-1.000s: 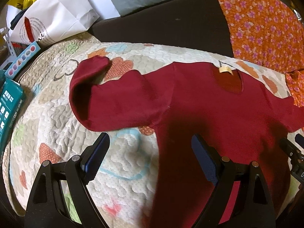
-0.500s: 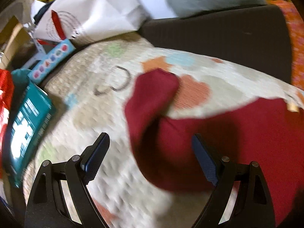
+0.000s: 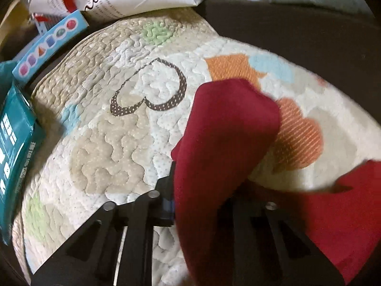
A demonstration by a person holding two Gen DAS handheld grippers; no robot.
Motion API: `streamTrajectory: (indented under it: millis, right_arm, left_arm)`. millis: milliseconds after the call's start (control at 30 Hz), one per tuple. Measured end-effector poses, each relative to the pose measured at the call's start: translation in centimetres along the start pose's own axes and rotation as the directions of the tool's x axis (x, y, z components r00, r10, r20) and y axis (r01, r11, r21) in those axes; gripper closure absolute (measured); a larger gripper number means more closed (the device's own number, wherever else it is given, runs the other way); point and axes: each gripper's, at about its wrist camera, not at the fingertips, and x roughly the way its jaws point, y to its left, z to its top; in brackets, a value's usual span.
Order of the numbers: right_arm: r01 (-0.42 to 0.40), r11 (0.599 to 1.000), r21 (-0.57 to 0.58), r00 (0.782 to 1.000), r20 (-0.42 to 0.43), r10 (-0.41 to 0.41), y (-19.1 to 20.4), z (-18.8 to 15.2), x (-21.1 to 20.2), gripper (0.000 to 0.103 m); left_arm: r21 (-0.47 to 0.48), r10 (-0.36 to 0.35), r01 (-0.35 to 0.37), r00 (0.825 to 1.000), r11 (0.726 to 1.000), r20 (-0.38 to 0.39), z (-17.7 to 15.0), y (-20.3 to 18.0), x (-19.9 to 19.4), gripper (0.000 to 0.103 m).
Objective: Fold small clothes
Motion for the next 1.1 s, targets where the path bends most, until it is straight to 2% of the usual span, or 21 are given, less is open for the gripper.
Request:
streamTrajectory:
  millis: [100, 167, 233, 267, 367, 400, 500, 533, 567, 633, 700, 733, 767, 833, 900, 933, 967, 1000, 1100]
  right_arm:
    - [-0.007, 1.0, 0.007, 1.0, 0.009, 0.007, -0.4, 0.3, -0.4, 0.017]
    - [0.001, 1.0, 0.019, 1.0, 0.025, -0.002, -0.9, 0.6, -0.9, 0.017]
    - [0.002, 0.999, 0.046, 0.999, 0.044, -0.004, -1.8, 1.1, -1.7, 0.017]
    - [0.001, 0.998, 0.057, 0.999, 0.051, -0.004, -2.1, 1.3, -2.1, 0.017]
    - [0.0, 0.996, 0.085, 0.997, 0.079, -0.007, -3.5, 1.9, -3.6, 0.017]
    - [0.006, 0.996, 0.086, 0.996, 0.086, -0.013, -3.8, 2.0, -3.9, 0.017]
    - [0.029, 0.995, 0.1, 0.994, 0.104, -0.04, -5.3, 1.9, -4.7, 0.017]
    - [0.03, 0.993, 0.116, 0.994, 0.1, -0.041, -6.1, 1.7, -4.6, 0.017]
    - [0.028, 0.991, 0.134, 0.995, 0.094, -0.041, -6.8, 1.6, -4.5, 0.017]
    - [0.021, 0.981, 0.191, 0.996, 0.084, -0.038, -8.7, 1.1, -4.2, 0.017]
    - [0.001, 0.967, 0.254, 0.995, 0.092, -0.025, -10.8, 0.6, -4.0, 0.017]
    - [-0.002, 0.959, 0.285, 0.996, 0.091, -0.025, -11.8, 0.4, -3.9, 0.017]
    - [-0.003, 0.95, 0.312, 0.997, 0.076, -0.022, -12.5, 0.4, -3.7, 0.017]
    - [-0.012, 0.939, 0.343, 0.997, 0.08, -0.017, -14.0, 0.5, -3.5, 0.017]
    - [-0.018, 0.942, 0.334, 0.996, 0.089, -0.012, -14.3, 0.8, -3.4, 0.017]
    - [-0.021, 0.946, 0.322, 0.997, 0.083, -0.006, -14.3, 1.1, -3.3, 0.017]
    - [-0.022, 0.951, 0.308, 0.997, 0.083, -0.004, -14.1, 1.4, -3.0, 0.017]
    - [-0.036, 0.955, 0.294, 0.996, 0.083, 0.012, -13.8, 1.7, -2.7, 0.017]
    - [-0.075, 0.965, 0.25, 0.996, 0.057, 0.063, -12.4, 2.5, -1.5, 0.017]
  left_arm:
    - [0.013, -0.115, 0.115, 0.991, 0.993, 0.062, 0.2, -1.5, -4.8, 0.092]
    - [0.036, -0.212, 0.209, 0.972, 0.977, 0.099, 0.4, -3.2, -8.1, 0.092]
    - [0.063, -0.344, 0.338, 0.93, 0.939, 0.13, 0.4, -5.6, -12.0, 0.092]
    - [0.08, -0.417, 0.41, 0.897, 0.909, 0.143, 0.2, -7.0, -14.1, 0.092]
    - [0.17, -0.566, 0.543, 0.811, 0.822, 0.148, -1.2, -11.4, -18.5, 0.092]
    - [0.212, -0.613, 0.582, 0.779, 0.785, 0.132, -2.4, -13.4, -19.8, 0.092]
    - [0.282, -0.687, 0.655, 0.726, 0.701, 0.022, -6.3, -18.5, -19.8, 0.091]
    - [0.296, -0.695, 0.668, 0.719, 0.683, -0.019, -7.5, -20.0, -19.0, 0.091]
    - [0.308, -0.696, 0.681, 0.714, 0.664, -0.079, -9.1, -21.7, -17.9, 0.091]
    - [0.325, -0.675, 0.687, 0.718, 0.649, -0.171, -12.0, -24.3, -15.8, 0.091]
    - [0.34, -0.645, 0.68, 0.73, 0.65, -0.226, -14.4, -26.1, -14.3, 0.091]
    - [0.352, -0.627, 0.668, 0.742, 0.656, -0.239, -15.1, -26.5, -13.7, 0.091]
    - [0.36, -0.625, 0.662, 0.746, 0.657, -0.231, -15.5, -26.4, -14.0, 0.09]
    - [0.369, -0.639, 0.671, 0.736, 0.643, -0.223, -15.2, -25.3, -14.9, 0.081]
    - [0.375, -0.657, 0.673, 0.729, 0.637, -0.192, -14.3, -23.1, -16.2, 0.069]
    - [0.383, -0.661, 0.665, 0.732, 0.641, -0.164, -14.2, -22.1, -16.6, 0.064]
    - [0.393, -0.656, 0.647, 0.743, 0.654, -0.13, -13.9, -20.9, -17.0, 0.051]
    - [0.401, -0.647, 0.627, 0.756, 0.669, -0.102, -13.7, -20.1, -17.1, 0.044]
    - [0.407, -0.617, 0.576, 0.786, 0.709, -0.037, -13.2, -18.4, -16.9, 0.044]
